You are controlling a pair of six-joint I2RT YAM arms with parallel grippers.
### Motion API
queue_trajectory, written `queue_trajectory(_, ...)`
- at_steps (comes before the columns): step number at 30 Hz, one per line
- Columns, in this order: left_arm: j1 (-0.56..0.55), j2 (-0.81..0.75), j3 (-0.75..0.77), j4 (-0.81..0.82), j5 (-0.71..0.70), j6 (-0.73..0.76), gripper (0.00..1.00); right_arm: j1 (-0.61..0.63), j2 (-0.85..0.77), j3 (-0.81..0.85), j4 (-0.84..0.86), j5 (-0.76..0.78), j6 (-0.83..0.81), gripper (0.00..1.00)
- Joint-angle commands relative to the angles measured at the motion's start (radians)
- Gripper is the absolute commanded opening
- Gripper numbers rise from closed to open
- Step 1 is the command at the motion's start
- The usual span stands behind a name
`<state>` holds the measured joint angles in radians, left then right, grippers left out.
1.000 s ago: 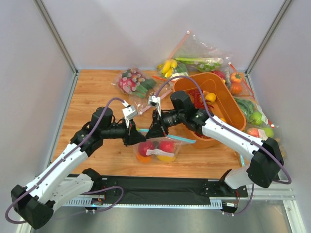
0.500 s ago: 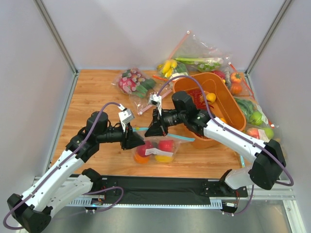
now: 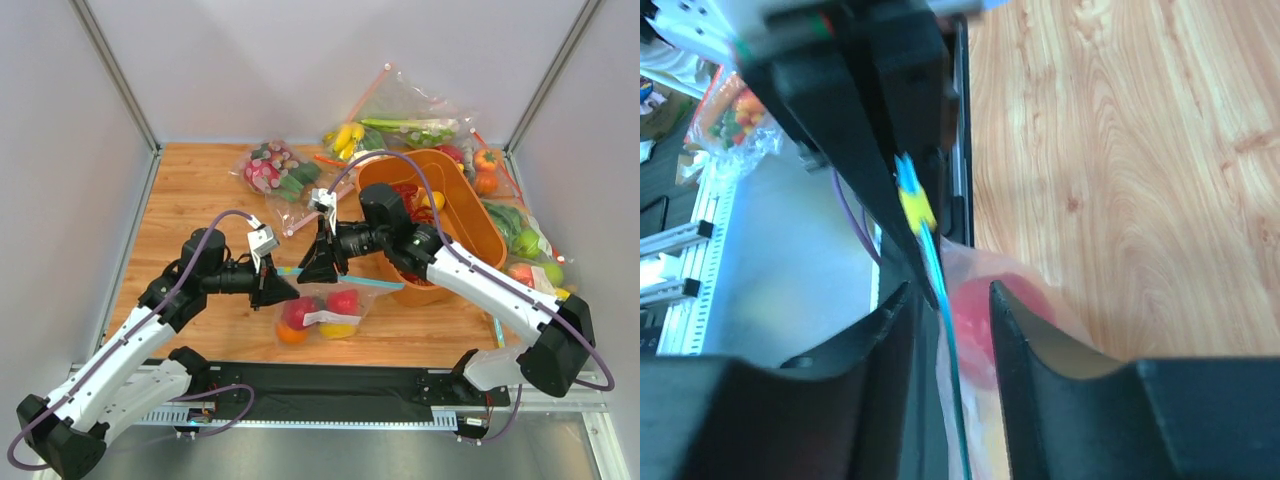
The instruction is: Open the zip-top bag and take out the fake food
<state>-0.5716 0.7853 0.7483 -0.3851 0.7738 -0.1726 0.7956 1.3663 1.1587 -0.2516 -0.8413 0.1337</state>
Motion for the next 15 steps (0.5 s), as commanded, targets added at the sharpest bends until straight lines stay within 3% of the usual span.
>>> queue_trajectory(1,-0.004,0.017,0.023,0.002,0.056,0.027,0.0,0.03,-0.026,0.099,-0.021,0.016,-0.037,0.45)
queue_trajectory(5,-0.004,0.032,0.036,-0.008,0.059,0.042,0.0,0.044,-0.001,0.13,-0.018,0.004,-0.039,0.49)
queue_trajectory(15,-0.004,0.032,0.036,-0.008,0.061,0.044,0.0,0.054,0.04,0.144,-0.044,0.002,-0.052,0.47)
